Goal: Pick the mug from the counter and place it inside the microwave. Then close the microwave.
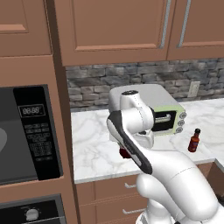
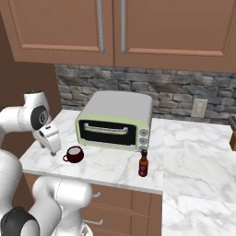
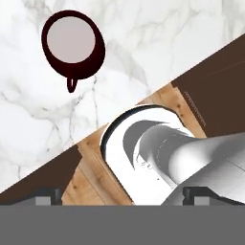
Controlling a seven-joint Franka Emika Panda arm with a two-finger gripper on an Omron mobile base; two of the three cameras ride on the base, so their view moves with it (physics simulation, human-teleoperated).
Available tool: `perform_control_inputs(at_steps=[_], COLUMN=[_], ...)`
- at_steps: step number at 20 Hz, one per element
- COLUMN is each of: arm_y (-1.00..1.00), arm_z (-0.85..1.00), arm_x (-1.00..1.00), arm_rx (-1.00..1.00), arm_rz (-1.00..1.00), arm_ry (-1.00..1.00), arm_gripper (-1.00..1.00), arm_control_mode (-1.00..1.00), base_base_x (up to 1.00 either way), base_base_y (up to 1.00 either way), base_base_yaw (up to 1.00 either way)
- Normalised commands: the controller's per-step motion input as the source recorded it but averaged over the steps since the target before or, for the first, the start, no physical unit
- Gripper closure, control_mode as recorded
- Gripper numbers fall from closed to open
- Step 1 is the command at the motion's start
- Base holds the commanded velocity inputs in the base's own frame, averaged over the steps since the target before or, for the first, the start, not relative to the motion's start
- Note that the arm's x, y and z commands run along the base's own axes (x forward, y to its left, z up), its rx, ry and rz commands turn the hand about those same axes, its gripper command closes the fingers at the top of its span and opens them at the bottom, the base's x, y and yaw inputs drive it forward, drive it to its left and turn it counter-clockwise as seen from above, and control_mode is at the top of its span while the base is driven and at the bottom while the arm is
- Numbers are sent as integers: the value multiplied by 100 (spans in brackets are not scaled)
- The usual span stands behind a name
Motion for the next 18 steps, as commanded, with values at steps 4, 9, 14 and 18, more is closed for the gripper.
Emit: perform_control_inputs(at_steps=[4,9,14,18], arm_y=[-17,-8,0,-2], arm_z=[-39,-21,-21,-18], arm_x=[23,20,12,4], arm_rx=[0,0,0,0], arm_rz=[-5,0,0,0], arm_ry=[0,0,0,0], arm_gripper=[-100,-100,-100,-100], arm_control_mode=[-100,-100,-100,-100], base_base_x=[0,0,0,0], base_base_y=[0,0,0,0], base_base_yaw=[0,0,0,0])
